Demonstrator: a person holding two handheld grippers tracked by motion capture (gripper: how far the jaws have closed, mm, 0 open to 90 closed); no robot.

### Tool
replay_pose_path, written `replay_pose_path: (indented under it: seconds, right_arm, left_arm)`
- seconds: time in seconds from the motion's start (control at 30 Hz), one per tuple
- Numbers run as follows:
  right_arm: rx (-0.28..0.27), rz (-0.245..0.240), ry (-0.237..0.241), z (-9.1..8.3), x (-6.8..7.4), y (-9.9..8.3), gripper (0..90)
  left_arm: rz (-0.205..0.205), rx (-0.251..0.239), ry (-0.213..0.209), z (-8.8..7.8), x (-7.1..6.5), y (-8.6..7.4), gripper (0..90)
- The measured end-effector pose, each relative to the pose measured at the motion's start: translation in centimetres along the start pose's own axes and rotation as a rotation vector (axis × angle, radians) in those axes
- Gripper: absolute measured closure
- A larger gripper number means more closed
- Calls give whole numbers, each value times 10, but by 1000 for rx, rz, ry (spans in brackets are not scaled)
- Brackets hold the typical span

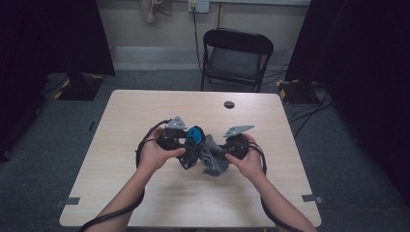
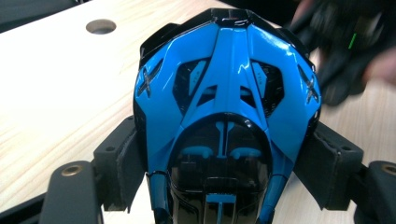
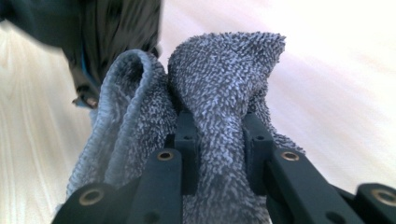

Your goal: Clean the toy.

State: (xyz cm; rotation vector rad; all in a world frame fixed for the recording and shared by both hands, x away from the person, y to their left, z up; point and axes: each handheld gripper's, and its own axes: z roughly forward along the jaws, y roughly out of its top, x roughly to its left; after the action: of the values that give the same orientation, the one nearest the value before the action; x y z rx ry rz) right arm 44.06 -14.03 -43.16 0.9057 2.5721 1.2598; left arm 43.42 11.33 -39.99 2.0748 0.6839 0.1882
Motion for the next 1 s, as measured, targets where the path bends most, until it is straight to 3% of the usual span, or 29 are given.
replay_pose_path:
  seconds: [0.2, 0.37, 0.53, 1.0]
  right_arm:
    - [-92, 15, -33, -35, -14, 22, 730]
    - [-135, -4, -15, -45, -9, 39, 730]
    - [-123, -26, 10, -35, 3, 42, 730]
    - [-33, -23, 18, -5, 5, 19, 729]
  left_arm:
    - [5, 13, -7, 1, -1, -2, 247]
    - [5, 23, -18, 7, -3, -2, 247]
    - [10, 28, -20, 13, -5, -1, 247]
    - [13, 13, -22, 12, -5, 5, 247]
